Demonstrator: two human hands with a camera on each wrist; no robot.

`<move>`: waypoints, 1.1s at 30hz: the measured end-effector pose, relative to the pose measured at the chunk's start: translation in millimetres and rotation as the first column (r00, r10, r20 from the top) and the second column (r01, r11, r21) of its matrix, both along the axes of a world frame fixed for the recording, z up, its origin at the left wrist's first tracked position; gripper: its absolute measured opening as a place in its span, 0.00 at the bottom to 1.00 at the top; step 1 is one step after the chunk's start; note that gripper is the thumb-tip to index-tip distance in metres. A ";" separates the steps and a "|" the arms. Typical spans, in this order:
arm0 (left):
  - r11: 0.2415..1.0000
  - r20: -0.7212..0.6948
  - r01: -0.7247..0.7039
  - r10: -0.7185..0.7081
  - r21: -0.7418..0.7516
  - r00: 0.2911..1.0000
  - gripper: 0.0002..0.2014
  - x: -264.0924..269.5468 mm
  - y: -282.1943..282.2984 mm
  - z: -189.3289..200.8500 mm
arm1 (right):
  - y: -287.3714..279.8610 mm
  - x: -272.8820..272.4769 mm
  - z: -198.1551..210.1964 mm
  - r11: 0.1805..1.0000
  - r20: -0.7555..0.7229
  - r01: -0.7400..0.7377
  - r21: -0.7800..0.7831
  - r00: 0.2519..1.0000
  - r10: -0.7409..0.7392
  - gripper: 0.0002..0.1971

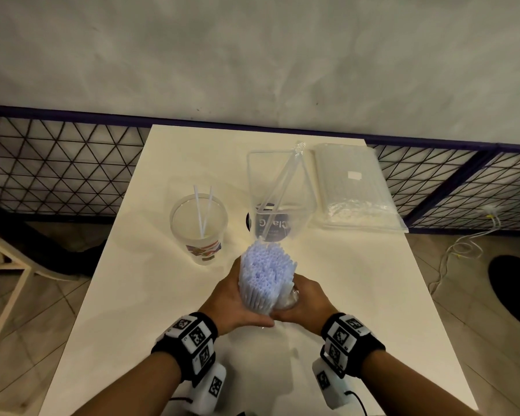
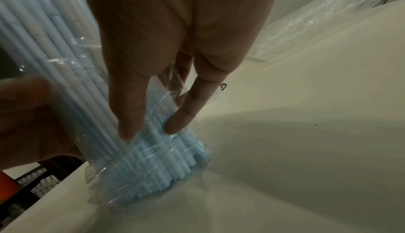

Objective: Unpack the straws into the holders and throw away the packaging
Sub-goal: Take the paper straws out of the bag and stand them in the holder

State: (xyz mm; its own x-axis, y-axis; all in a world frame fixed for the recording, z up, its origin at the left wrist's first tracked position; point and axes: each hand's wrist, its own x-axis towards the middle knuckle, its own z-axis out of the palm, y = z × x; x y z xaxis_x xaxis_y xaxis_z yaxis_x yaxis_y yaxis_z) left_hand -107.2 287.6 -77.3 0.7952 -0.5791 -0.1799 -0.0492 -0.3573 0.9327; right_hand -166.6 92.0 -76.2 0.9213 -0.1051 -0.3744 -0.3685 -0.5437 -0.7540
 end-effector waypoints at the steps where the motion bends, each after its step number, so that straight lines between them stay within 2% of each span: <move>1: 0.999 -0.015 -0.043 0.043 -0.007 0.999 0.55 0.5 -0.6 0.0 | 0.8 0.0 0.9 1.000 0.013 0.005 0.016 1.000 -0.005 0.28; 4: 0.989 -0.036 -0.142 0.141 -0.032 0.989 0.41 2.5 6.3 6.1 | 5.4 1.4 6.9 0.998 0.092 -0.004 0.060 0.996 -0.002 0.27; 6: 0.981 -0.031 -0.184 0.183 -0.054 0.983 0.37 3.6 15.5 11.6 | 10.7 5.8 12.4 0.997 0.153 -0.024 0.073 0.988 0.013 0.27; 9: 0.963 -0.022 -0.261 0.260 -0.070 0.965 0.34 2.5 34.0 14.9 | 26.1 12.7 16.4 0.995 0.198 -0.083 0.062 0.978 0.069 0.31; 12: 0.949 -0.035 -0.307 0.305 -0.068 0.952 0.34 -1.6 50.9 13.7 | 39.8 17.9 16.6 0.985 0.201 -0.163 0.061 0.968 0.147 0.41; 15: 0.919 -0.032 -0.384 0.383 -0.091 0.923 0.34 -2.6 71.3 18.6 | 51.3 25.7 30.2 0.970 0.284 -0.233 0.074 0.937 0.204 0.47; 19: 0.875 -0.012 -0.468 0.470 -0.125 0.882 0.41 1.5 92.7 22.5 | 61.1 33.6 62.5 0.978 0.446 -0.209 0.002 0.875 0.186 0.39; 22: 0.843 -0.003 -0.530 0.532 -0.091 0.846 0.35 3.1 104.4 13.8 | 73.7 41.6 71.5 0.975 0.519 -0.221 -0.022 0.831 0.200 0.31; 24: 0.835 0.006 -0.546 0.548 -0.058 0.837 0.33 3.1 109.5 8.1 | 82.3 45.6 69.5 0.970 0.530 -0.233 -0.069 0.815 0.234 0.28; 27: 0.836 0.000 -0.548 0.548 -0.026 0.836 0.35 2.4 114.7 0.8 | 88.8 48.8 64.9 0.973 0.514 -0.216 -0.079 0.828 0.226 0.24; 30: 0.845 -0.021 -0.534 0.534 0.005 0.845 0.34 1.4 118.8 -6.2 | 92.7 50.7 58.9 0.965 0.491 -0.229 -0.131 0.830 0.264 0.19; 33: 0.849 -0.035 -0.529 0.529 0.021 0.848 0.32 2.0 117.9 -6.3 | 94.9 52.3 53.6 0.969 0.470 -0.204 -0.137 0.848 0.245 0.18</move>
